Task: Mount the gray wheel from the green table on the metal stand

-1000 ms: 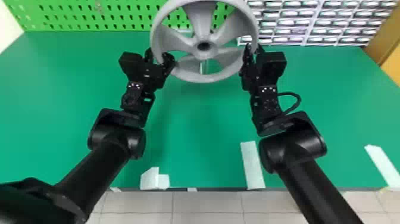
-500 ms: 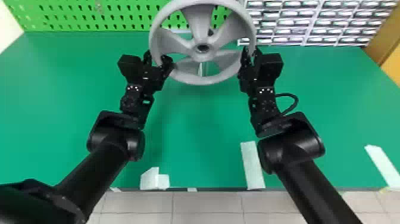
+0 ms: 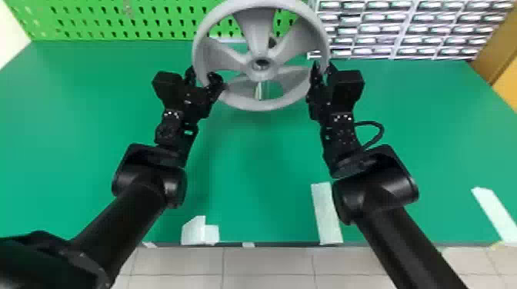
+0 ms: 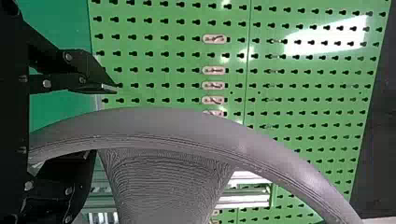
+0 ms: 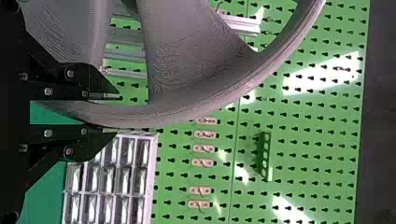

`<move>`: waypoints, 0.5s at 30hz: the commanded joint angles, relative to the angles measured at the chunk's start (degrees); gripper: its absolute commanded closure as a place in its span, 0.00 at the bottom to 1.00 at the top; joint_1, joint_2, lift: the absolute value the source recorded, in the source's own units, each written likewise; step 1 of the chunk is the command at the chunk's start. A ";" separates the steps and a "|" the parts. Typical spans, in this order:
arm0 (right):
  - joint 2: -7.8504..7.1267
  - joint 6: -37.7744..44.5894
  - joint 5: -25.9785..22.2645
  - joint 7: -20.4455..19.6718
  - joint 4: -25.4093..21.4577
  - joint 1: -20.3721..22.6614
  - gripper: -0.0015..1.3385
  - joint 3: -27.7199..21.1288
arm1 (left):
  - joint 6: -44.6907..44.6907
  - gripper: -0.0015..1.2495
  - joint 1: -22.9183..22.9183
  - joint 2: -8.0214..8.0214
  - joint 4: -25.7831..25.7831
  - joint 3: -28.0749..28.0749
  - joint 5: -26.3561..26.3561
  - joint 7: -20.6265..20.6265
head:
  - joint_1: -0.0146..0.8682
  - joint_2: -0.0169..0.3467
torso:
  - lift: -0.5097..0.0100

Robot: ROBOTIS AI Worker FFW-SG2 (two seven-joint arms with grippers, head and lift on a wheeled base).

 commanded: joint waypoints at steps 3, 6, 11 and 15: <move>0.09 0.01 0.09 -0.11 0.44 -0.31 0.81 0.05 | 0.00 0.66 -0.30 0.04 0.19 0.06 -0.27 0.74 | 1.00 0.19 | 0.79; 0.00 0.01 0.09 -0.11 0.52 -0.40 0.81 -0.04 | 0.00 0.66 -0.39 0.04 0.28 -0.03 -0.27 0.74 | 1.00 0.19 | 0.79; 0.00 0.01 0.18 -0.11 1.05 -0.84 0.81 -0.13 | 0.00 0.66 -0.83 0.04 0.72 -0.03 -0.36 0.74 | 1.00 0.19 | 0.79; 0.00 0.01 0.27 -0.11 1.31 -1.19 0.81 0.05 | 0.00 0.66 -1.09 0.04 0.81 0.15 -0.63 0.74 | 1.00 0.19 | 0.79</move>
